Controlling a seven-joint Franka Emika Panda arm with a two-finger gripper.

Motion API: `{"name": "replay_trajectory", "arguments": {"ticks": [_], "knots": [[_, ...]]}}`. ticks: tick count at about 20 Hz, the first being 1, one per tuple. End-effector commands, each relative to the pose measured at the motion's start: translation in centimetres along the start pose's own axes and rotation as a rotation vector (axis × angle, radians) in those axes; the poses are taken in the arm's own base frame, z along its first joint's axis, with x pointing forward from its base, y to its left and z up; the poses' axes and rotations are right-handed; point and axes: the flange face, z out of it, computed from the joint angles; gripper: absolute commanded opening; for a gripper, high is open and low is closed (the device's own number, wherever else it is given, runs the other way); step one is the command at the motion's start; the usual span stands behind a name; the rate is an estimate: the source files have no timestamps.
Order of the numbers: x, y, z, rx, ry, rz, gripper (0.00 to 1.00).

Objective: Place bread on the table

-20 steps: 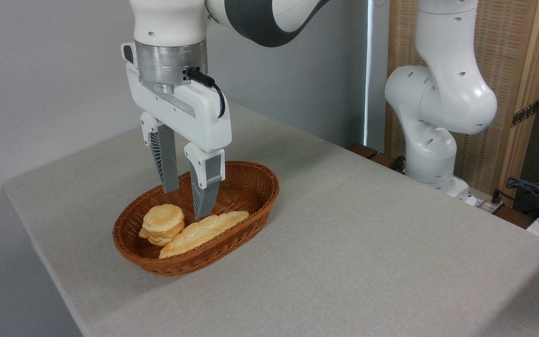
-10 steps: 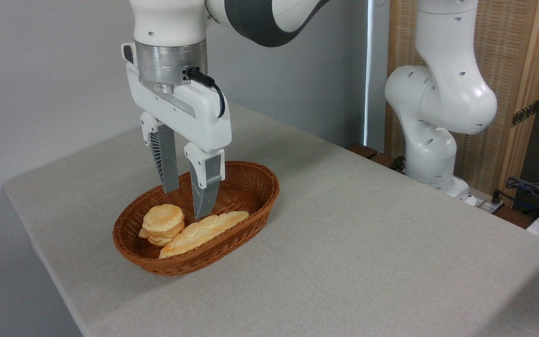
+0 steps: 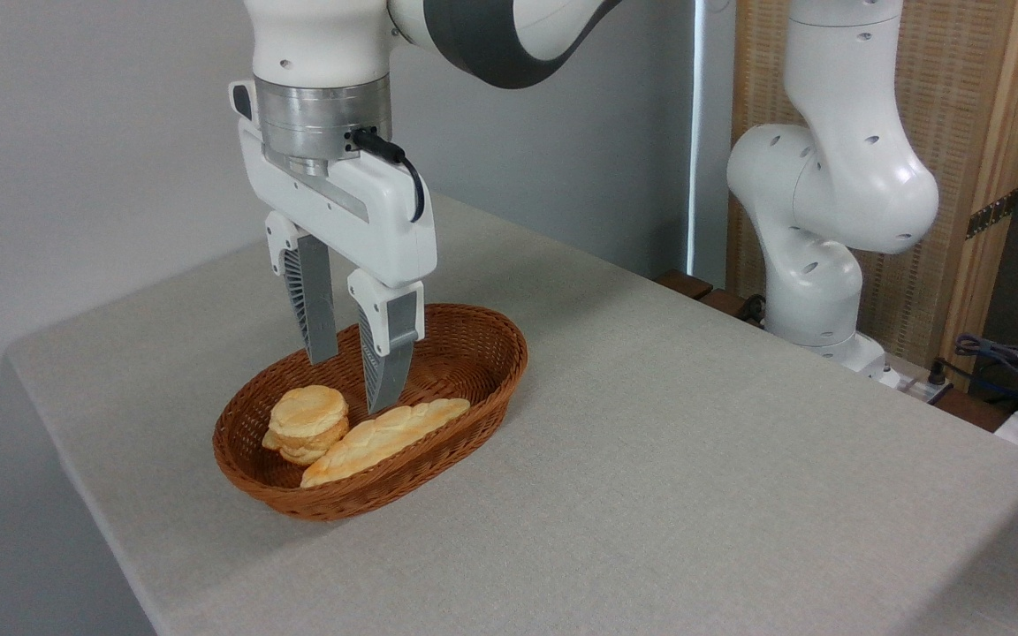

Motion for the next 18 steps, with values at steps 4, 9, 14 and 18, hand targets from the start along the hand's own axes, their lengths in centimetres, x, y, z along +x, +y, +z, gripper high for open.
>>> {"name": "replay_trajectory", "arguments": {"ticks": [4, 9, 14, 18], "knots": [[-0.21, 0.26, -0.61, -0.003, -0.005, 0.019, 1.0], [-0.34, 0.15, -0.7, -0.002, -0.005, 0.014, 1.0], [-0.38, 0.18, -0.66, -0.005, -0.009, 0.016, 1.0], [-0.28, 0.33, -0.63, -0.007, -0.01, 0.022, 1.0]]}}
